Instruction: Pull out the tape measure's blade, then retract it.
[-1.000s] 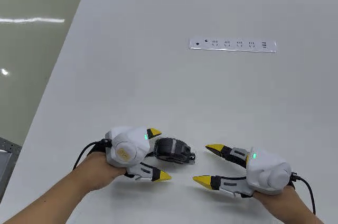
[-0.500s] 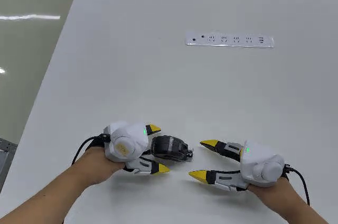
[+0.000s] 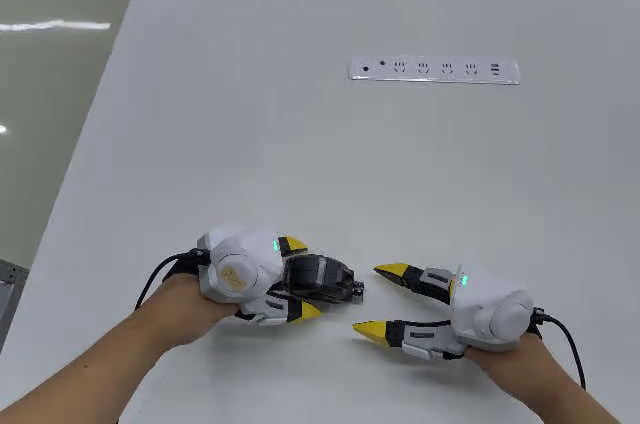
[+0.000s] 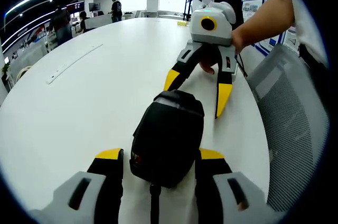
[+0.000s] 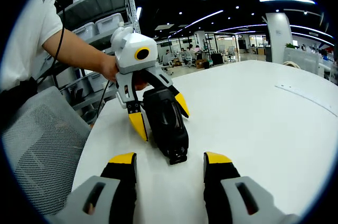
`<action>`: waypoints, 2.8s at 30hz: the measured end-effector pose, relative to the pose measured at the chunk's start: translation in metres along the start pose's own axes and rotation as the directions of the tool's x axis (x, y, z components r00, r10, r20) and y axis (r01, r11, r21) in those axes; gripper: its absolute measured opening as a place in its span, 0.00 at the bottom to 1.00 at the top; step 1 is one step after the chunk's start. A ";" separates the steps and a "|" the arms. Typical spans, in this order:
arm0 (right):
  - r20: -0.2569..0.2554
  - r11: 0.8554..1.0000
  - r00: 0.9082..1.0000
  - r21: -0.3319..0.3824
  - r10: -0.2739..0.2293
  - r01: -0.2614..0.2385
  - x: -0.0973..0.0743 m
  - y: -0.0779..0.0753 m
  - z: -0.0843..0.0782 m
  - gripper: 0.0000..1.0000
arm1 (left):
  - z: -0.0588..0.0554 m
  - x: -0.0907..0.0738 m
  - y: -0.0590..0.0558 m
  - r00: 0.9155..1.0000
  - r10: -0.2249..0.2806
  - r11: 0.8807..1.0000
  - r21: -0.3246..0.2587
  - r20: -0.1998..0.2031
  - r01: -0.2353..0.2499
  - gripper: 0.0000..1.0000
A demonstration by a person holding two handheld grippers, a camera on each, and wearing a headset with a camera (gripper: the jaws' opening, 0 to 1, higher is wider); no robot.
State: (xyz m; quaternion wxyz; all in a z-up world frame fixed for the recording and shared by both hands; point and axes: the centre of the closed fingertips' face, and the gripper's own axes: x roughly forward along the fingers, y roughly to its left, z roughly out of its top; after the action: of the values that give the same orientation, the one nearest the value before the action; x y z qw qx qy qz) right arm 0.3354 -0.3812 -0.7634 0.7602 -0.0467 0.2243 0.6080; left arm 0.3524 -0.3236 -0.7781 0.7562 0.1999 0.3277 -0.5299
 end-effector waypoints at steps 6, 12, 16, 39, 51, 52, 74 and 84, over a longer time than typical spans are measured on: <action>-0.003 1.000 1.000 0.005 0.000 0.000 0.001 0.000 -0.003 0.50 | 0.000 0.001 -0.001 1.000 -0.004 1.000 -0.002 -0.003 0.004 0.47; -0.007 1.000 1.000 0.008 0.000 0.000 0.001 0.000 -0.004 0.49 | 0.000 0.000 0.000 1.000 -0.004 1.000 0.000 -0.003 0.004 0.39; -0.004 1.000 1.000 0.011 -0.002 0.002 0.001 0.000 -0.004 0.49 | 0.000 0.001 -0.001 1.000 -0.009 1.000 0.004 -0.004 0.009 0.37; -0.011 0.999 1.000 -0.032 0.001 -0.002 0.005 -0.005 -0.010 0.42 | -0.001 0.001 -0.002 1.000 -0.014 1.000 0.014 -0.010 0.014 0.36; -0.002 0.995 1.000 -0.100 0.025 -0.025 0.010 -0.010 -0.007 0.33 | -0.002 0.001 -0.002 1.000 -0.013 1.000 0.015 -0.025 0.013 0.35; -0.005 0.993 1.000 -0.113 0.026 -0.026 0.010 -0.011 -0.008 0.33 | -0.002 0.001 -0.002 1.000 -0.013 1.000 0.015 -0.025 0.014 0.35; -0.002 0.983 0.997 -0.168 0.076 -0.076 0.019 -0.009 -0.008 0.16 | -0.004 0.002 -0.001 0.999 -0.011 0.999 0.046 -0.050 0.014 0.34; -0.002 0.981 0.996 -0.178 0.084 -0.083 0.019 -0.007 -0.008 0.14 | -0.004 0.002 -0.001 0.999 -0.012 0.999 0.046 -0.053 0.015 0.34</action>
State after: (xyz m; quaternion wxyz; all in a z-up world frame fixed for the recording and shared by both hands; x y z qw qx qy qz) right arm 0.3430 -0.3687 -0.7795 0.7274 -0.1033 0.1689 0.6571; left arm 0.3502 -0.3223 -0.7823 0.7389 0.2290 0.3366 -0.5369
